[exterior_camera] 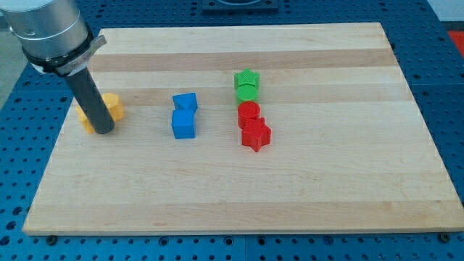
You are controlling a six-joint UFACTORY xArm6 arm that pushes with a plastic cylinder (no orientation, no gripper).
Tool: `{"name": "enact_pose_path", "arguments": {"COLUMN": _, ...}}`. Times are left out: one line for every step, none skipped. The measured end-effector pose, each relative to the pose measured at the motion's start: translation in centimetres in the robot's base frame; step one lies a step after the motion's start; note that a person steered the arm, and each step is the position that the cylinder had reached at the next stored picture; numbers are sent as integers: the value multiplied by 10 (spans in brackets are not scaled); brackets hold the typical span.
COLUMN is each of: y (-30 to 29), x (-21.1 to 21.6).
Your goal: Push the red star and blue cube towards the yellow blocks
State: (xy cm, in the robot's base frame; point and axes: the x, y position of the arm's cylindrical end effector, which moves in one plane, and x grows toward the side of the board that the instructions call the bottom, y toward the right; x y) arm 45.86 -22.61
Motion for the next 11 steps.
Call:
{"name": "enact_pose_path", "arguments": {"y": 13, "x": 18}}
{"name": "enact_pose_path", "arguments": {"y": 67, "x": 37}}
{"name": "enact_pose_path", "arguments": {"y": 134, "x": 58}}
{"name": "enact_pose_path", "arguments": {"y": 200, "x": 63}}
{"name": "enact_pose_path", "arguments": {"y": 253, "x": 58}}
{"name": "enact_pose_path", "arguments": {"y": 291, "x": 52}}
{"name": "enact_pose_path", "arguments": {"y": 309, "x": 39}}
{"name": "enact_pose_path", "arguments": {"y": 296, "x": 33}}
{"name": "enact_pose_path", "arguments": {"y": 262, "x": 33}}
{"name": "enact_pose_path", "arguments": {"y": 240, "x": 31}}
{"name": "enact_pose_path", "arguments": {"y": 244, "x": 24}}
